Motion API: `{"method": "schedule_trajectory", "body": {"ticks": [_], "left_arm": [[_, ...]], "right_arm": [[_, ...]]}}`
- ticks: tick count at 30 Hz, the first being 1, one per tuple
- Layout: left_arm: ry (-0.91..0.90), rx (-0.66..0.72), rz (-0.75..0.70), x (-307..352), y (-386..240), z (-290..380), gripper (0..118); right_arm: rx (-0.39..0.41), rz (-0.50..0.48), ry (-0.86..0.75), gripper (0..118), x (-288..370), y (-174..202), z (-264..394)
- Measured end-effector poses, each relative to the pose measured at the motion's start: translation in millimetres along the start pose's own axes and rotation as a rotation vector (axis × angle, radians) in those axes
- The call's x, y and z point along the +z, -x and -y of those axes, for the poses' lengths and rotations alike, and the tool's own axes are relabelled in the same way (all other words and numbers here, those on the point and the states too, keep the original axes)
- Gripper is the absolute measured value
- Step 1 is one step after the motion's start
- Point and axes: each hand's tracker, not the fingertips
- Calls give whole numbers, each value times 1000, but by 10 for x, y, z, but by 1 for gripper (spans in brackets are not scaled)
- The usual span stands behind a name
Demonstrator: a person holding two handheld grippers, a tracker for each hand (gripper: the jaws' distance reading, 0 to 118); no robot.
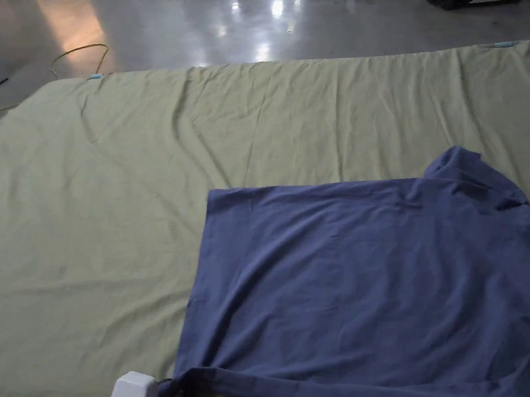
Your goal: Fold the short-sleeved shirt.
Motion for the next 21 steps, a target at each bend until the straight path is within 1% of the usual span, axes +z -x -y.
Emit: {"method": "schedule_trajectory", "body": {"ticks": [1, 4, 7, 9, 10, 11, 12, 13, 14, 15, 16, 17, 18, 19, 21], "left_arm": [[1, -23, 11, 16, -36, -20, 9], [55, -118, -15, -79, -160, -28, 9], [64, -115, -22, -152, -172, -29, 9], [72, -103, -24, -176, -150, -31, 9], [77, -99, -23, -178, -148, -36, 9], [80, -99, -23, -180, -148, -38, 9], [83, -102, -22, -177, -153, -42, 9], [85, -106, -23, -177, -153, -42, 9], [85, -107, -23, -176, -154, -43, 9], [86, -105, -23, -174, -154, -45, 9], [87, -103, -23, -181, -153, -45, 9], [88, -100, -23, -182, -153, -45, 9], [88, -96, -24, -182, -153, -46, 9], [88, -91, -26, -181, -155, -47, 9], [90, -84, -27, -187, -158, -51, 9]], "right_arm": [[-16, 7, 13, 0, -20, -35, 20], [-46, 24, 24, 0, -49, -106, 69], [-54, 34, 33, 0, -80, -150, 107], [-33, 44, 49, 1, -139, -202, 155], [-15, 49, 86, 7, -213, -252, 196], [-9, 54, 125, 16, -284, -280, 235], [-13, 69, 144, 29, -371, -342, 310], [-23, 81, 190, 48, -470, -413, 391], [-41, 93, 252, 58, -570, -481, 478], [-67, 113, 283, 62, -658, -548, 568], [-97, 122, 333, 62, -762, -608, 655], [-111, 115, 360, 62, -862, -658, 738], [-113, 113, 379, 62, -935, -685, 790], [-94, 115, 397, 62, -1014, -703, 841], [-53, 86, 383, 61, -1091, -684, 879]]}}
